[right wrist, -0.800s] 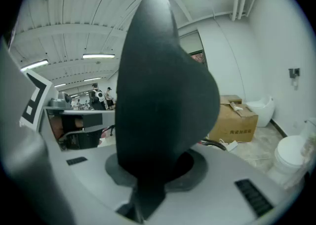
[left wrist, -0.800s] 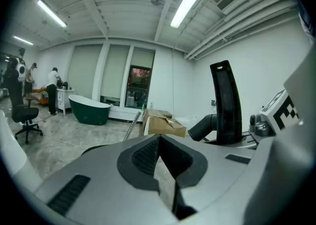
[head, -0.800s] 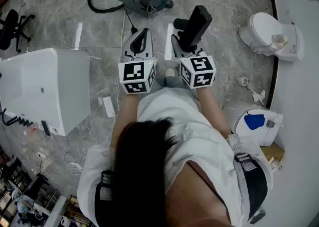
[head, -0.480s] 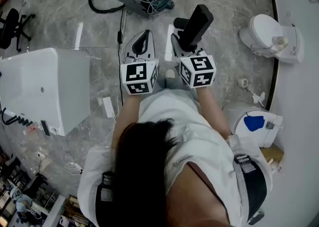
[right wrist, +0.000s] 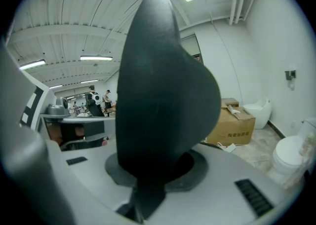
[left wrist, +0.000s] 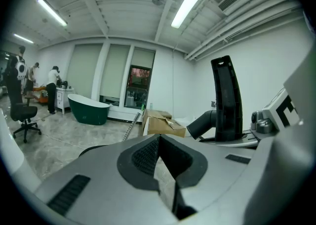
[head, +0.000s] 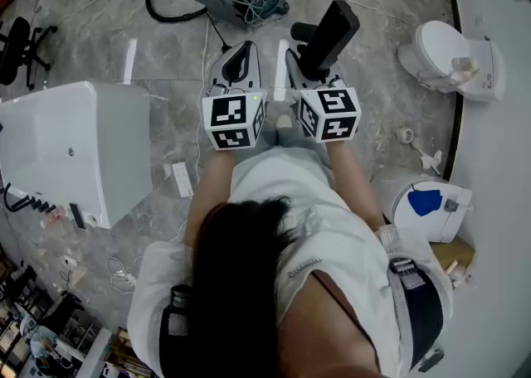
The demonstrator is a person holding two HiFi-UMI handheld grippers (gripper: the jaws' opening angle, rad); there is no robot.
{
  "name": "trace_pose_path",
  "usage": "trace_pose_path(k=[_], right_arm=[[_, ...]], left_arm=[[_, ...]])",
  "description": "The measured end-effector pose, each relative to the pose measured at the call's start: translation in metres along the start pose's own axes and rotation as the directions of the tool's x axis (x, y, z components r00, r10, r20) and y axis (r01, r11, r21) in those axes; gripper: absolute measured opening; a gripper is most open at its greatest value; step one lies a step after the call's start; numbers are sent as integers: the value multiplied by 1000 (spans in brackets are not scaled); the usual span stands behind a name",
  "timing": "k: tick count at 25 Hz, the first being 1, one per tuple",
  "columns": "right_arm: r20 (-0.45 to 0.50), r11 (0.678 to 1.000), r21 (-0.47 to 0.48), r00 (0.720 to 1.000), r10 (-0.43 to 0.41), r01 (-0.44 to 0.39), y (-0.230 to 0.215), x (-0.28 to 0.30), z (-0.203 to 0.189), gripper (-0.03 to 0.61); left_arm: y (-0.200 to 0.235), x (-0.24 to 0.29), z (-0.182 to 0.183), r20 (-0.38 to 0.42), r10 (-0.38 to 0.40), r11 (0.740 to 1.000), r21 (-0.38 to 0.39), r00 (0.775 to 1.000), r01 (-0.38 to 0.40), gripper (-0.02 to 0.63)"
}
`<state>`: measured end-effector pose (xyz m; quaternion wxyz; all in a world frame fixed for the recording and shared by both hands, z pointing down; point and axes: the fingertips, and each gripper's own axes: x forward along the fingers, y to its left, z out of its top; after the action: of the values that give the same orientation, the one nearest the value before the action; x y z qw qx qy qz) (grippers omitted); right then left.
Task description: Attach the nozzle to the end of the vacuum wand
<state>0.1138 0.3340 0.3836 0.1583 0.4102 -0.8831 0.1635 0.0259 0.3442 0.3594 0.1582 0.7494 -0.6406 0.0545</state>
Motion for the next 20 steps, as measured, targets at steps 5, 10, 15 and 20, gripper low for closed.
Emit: trace_pose_path(k=[5, 10, 15, 20], right_arm=[[-11, 1000, 8, 1000, -4, 4, 7, 8, 0, 92], [-22, 1000, 4, 1000, -17, 17, 20, 20, -5, 92], [-23, 999, 7, 999, -39, 39, 22, 27, -4, 92], [-15, 999, 26, 999, -47, 48, 23, 28, -4, 92]], left_arm=[[12, 3, 2, -12, 5, 1000, -9, 1000, -5, 0], [26, 6, -2, -27, -17, 1000, -9, 999, 16, 0], [37, 10, 0, -26, -28, 1000, -1, 999, 28, 0], [41, 11, -2, -29, -34, 999, 18, 999, 34, 0]])
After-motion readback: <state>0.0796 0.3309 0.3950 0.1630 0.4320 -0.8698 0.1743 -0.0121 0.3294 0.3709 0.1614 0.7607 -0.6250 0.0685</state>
